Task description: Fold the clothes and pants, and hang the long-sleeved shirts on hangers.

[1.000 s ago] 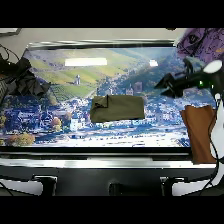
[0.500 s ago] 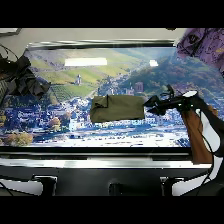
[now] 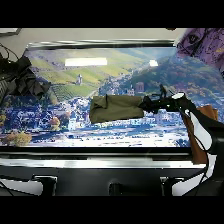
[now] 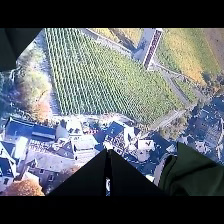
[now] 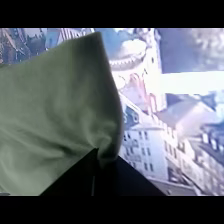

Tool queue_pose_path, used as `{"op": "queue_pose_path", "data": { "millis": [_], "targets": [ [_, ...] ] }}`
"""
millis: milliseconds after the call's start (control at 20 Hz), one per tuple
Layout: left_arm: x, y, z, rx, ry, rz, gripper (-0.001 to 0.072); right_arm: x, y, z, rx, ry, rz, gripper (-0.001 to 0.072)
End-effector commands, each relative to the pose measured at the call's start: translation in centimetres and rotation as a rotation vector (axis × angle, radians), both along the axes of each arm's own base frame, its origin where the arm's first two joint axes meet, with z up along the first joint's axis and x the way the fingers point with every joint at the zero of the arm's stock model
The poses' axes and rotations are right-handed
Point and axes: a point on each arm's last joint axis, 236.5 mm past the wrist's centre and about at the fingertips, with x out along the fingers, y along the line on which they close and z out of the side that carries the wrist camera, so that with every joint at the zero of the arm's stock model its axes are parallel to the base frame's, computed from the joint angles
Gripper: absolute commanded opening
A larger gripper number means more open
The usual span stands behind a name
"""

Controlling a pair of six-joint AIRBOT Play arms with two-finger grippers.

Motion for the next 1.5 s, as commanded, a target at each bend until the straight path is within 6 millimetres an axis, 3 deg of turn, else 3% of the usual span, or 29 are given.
{"op": "queue_pose_path", "data": {
  "millis": [0, 250, 500, 750, 950, 1200, 1450],
  "targets": [
    [0.0, 0.0, 0.0, -0.001, 0.000, -0.001, 0.0019, 1.1, 1.1, 2.1, 0.042, -0.051, -0.002, 0.0029],
    [0.0, -0.4, 0.0, -0.014, 0.001, -0.006, 0.0019, 5.3, -0.4, 9.0, -0.035, -0.139, -0.028, 0.0029],
    [-0.2, -1.5, -0.1, -0.016, 0.010, -0.030, 0.0019, 8.7, -7.5, 15.6, -0.073, -0.148, -0.213, 0.0029],
    [-0.3, -2.7, -0.1, -0.016, 0.016, -0.054, 0.0019, 9.7, -15.7, 22.0, -0.067, -0.211, -0.363, 0.0028],
    [-0.3, -3.6, -0.1, -0.017, 0.016, -0.072, 0.0019, 9.3, -22.4, 24.7, -0.116, -0.233, -0.552, 0.0028],
    [-0.3, -4.3, -0.1, -0.017, 0.016, -0.084, 0.0019, 5.9, -30.9, 26.2, -0.294, -0.208, -0.764, 0.0028],
    [-0.6, -4.9, -0.3, -0.017, 0.031, -0.101, 0.0019, 2.0, -34.6, 27.3, -0.429, -0.154, -0.848, 0.0028]
  ]
}}
